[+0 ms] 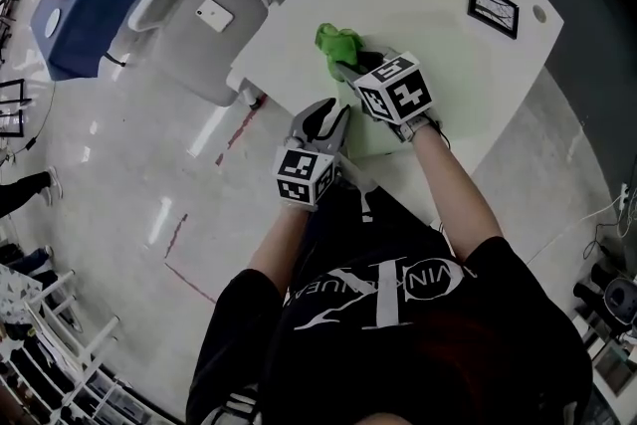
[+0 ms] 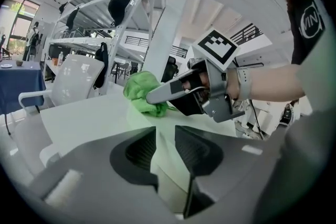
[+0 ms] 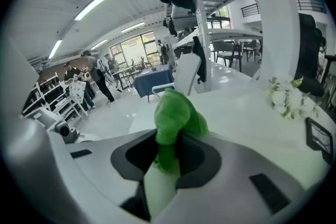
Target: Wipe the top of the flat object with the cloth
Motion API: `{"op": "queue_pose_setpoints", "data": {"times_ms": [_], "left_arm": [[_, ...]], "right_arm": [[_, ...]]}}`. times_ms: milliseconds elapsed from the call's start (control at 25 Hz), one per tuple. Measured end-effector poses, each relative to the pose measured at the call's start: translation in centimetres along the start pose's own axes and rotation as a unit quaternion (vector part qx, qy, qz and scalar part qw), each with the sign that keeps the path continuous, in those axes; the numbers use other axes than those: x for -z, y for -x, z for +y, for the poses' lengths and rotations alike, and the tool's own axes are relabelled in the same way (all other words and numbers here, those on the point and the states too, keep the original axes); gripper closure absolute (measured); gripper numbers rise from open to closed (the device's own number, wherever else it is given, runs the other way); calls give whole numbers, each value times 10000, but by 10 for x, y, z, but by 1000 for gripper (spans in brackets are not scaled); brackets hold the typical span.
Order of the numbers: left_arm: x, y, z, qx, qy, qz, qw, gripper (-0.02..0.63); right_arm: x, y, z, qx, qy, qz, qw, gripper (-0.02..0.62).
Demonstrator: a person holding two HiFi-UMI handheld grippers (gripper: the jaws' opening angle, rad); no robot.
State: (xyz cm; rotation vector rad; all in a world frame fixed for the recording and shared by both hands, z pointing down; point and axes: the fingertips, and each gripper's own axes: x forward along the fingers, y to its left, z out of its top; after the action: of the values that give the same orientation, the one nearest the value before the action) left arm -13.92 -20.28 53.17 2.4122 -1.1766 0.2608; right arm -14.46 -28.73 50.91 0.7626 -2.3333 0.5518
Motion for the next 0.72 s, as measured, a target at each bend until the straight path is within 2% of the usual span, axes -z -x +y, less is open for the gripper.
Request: {"op": "queue_pose_setpoints", "data": {"times_ms": [120,720], "left_arm": [[-1,0,-2,-68,-73,-8,9999,494],[5,1,1,-368,85,-50,9993,494]], "right_arm": [[5,8,-16,186,-110,38,9998,492],[49,76,-109,1028,-452,126,9936,492]]}}
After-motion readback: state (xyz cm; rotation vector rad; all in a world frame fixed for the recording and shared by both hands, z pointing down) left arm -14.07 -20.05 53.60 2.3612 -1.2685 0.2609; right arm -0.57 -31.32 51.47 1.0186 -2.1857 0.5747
